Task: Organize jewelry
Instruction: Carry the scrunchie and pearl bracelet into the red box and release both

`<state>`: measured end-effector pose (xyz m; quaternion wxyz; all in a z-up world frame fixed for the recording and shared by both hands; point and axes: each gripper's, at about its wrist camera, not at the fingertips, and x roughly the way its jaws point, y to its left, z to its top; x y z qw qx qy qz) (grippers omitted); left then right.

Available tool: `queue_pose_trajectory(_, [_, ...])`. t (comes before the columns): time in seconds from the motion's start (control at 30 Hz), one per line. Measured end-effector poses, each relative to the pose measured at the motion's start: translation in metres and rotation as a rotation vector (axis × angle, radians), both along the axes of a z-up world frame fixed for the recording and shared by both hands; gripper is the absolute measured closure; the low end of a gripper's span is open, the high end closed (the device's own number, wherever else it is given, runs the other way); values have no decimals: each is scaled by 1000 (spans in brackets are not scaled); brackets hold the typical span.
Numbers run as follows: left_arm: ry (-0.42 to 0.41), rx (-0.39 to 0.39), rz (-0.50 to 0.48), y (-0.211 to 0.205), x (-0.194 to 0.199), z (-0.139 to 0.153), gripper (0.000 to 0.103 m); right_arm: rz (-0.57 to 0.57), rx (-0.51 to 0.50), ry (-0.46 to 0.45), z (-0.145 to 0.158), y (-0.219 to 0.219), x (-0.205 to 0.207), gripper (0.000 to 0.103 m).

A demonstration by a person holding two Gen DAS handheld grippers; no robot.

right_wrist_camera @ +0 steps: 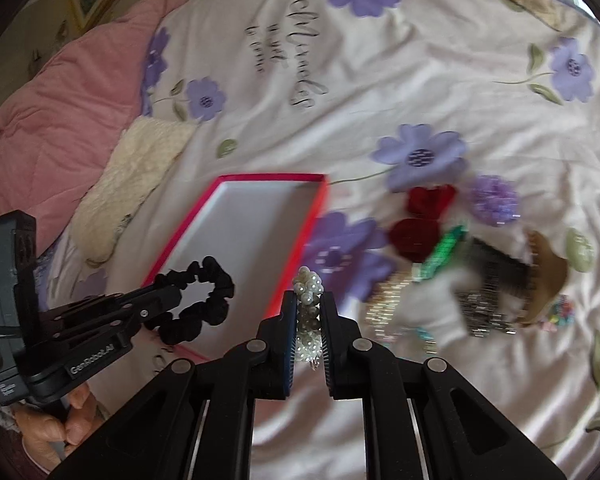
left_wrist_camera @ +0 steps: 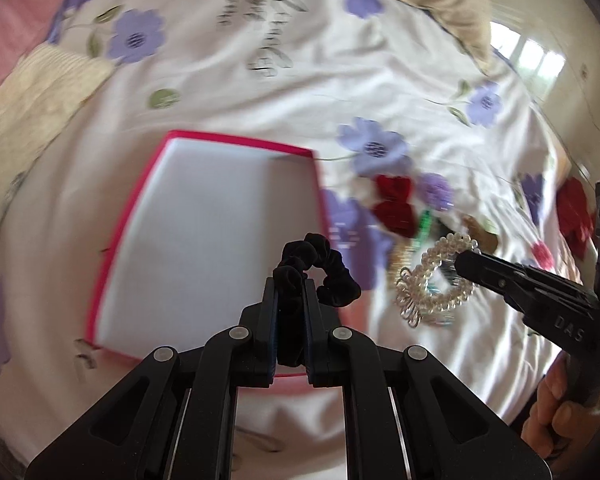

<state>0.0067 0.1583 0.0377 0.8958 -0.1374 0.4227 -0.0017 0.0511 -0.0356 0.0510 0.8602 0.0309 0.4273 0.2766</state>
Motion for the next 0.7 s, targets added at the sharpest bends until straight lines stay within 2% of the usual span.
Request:
queue_pose_trajectory(0.17, [29, 5, 80, 42, -8, -14, 94, 102, 47, 41, -6, 48, -4, 92])
queue_pose_trajectory(0.3, [58, -1, 109, 60, -8, -28, 94, 148, 68, 85, -23, 78, -1, 92])
queue_pose_trajectory(0.57, [117, -6, 127, 73, -2, -56, 94, 158, 34, 180, -69, 99, 9, 92])
queue_pose_trajectory(0.7, [141, -11, 138, 77, 0, -66, 94, 153, -5, 195, -82, 101, 12, 92])
